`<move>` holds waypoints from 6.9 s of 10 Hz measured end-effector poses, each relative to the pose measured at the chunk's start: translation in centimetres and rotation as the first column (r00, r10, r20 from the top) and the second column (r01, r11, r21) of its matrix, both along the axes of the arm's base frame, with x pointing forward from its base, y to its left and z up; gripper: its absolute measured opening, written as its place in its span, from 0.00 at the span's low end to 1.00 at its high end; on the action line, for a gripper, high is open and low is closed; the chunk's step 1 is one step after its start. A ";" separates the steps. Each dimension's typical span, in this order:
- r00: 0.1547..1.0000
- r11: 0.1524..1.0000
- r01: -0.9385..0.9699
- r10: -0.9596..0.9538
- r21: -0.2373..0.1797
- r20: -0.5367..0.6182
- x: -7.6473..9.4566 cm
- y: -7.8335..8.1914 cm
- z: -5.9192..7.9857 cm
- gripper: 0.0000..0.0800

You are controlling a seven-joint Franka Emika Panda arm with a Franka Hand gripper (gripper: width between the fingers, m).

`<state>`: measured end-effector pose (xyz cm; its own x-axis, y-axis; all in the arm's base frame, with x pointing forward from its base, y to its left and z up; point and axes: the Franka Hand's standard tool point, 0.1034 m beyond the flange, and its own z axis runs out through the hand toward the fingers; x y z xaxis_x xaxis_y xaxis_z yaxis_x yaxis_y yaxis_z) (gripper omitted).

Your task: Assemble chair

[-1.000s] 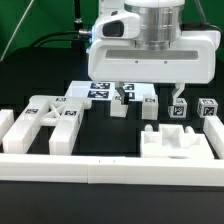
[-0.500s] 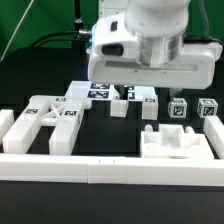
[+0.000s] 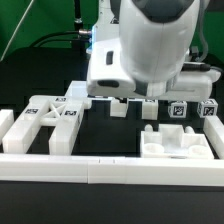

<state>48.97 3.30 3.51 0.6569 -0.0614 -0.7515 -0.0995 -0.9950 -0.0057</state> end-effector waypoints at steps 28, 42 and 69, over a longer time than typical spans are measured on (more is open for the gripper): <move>0.999 0.995 -0.045 0.047 0.091 -0.021 4.3 -1.1 4.2 0.36; 0.757 1.000 -0.018 0.015 -0.001 0.653 11.7 -0.6 6.2 0.36; 0.182 0.993 -0.091 0.096 -0.080 0.979 15.1 6.5 4.9 0.36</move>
Offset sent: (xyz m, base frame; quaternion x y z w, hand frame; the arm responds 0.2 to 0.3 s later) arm 0.0000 0.0000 0.0000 0.0000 0.0000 0.0000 1.0000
